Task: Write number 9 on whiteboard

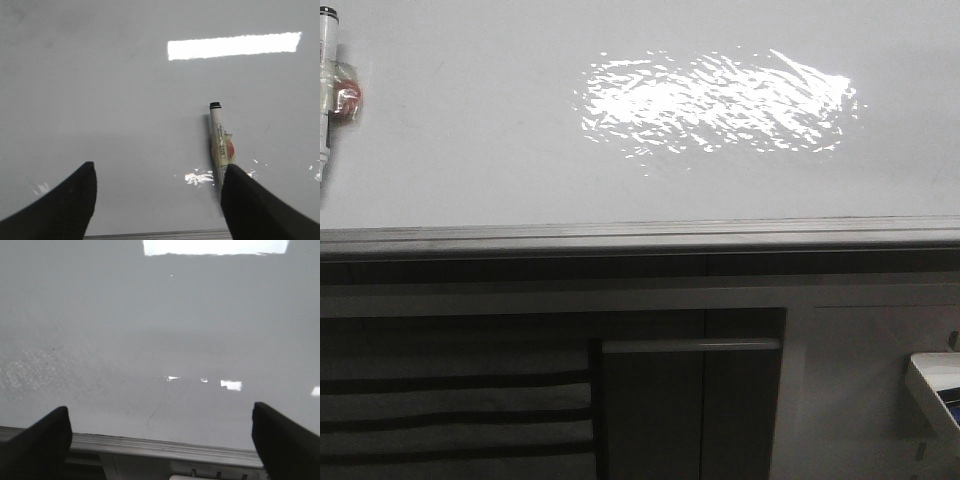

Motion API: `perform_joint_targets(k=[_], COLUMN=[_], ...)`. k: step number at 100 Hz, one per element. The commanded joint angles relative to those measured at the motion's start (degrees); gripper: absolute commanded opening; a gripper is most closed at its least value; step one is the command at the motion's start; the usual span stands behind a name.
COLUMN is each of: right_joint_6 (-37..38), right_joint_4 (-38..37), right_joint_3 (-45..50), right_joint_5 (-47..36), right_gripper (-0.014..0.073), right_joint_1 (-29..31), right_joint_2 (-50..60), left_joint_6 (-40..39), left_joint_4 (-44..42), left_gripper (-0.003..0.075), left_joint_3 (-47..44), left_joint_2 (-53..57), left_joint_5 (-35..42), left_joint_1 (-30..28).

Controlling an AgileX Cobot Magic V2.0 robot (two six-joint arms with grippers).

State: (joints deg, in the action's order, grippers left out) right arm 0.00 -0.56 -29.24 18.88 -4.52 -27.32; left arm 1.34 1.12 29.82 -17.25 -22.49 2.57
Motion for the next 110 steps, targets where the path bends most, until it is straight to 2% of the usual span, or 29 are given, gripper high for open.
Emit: perform_joint_targets(k=[1, 23, 29, 42, 58, 67, 88, 110], right_joint_6=[0.0, 0.0, 2.3, 3.2, 3.2, 3.0, 3.0, 3.0], right_joint_4=[-0.7, -1.2, -1.2, -1.2, -1.2, -1.5, -1.5, -1.5], right_joint_3=[-1.9, -1.9, -2.0, -2.0, -2.0, -2.0, -2.0, -2.0], right_joint_5=[-5.2, -2.1, -1.4, -1.2, -1.4, -1.7, -1.9, -1.9], right_gripper=[0.0649, 0.0648, 0.0647, 0.0647, 0.0647, 0.0647, 0.0647, 0.0647], right_joint_1=[0.3, 1.1, 2.1, 5.2, 6.0, 6.0, 6.0, 6.0], right_joint_2=[-0.6, -2.2, -3.7, -7.1, -8.4, -8.4, -8.4, -8.4], left_joint_6=[-0.3, -0.3, -0.3, -0.2, -0.1, -0.1, -0.1, -0.1], left_joint_4=[2.7, 4.0, 4.5, 6.0, 7.9, 7.9, 5.8, 5.8], left_gripper=[0.0489, 0.0489, 0.0489, 0.0489, 0.0489, 0.0482, 0.0395, 0.0319], left_joint_3=[2.0, 2.0, 2.0, 2.0, 2.1, 2.1, 2.1, 2.5], left_joint_2=[-1.0, -1.9, -3.1, -7.4, -14.6, -18.8, -30.1, -41.3], left_joint_5=[4.6, 5.0, 4.9, 4.9, 6.2, 9.3, 19.9, 30.4], left_joint_1=[-0.1, -0.1, -0.1, -0.1, 1.1, 3.5, 11.4, 13.3])
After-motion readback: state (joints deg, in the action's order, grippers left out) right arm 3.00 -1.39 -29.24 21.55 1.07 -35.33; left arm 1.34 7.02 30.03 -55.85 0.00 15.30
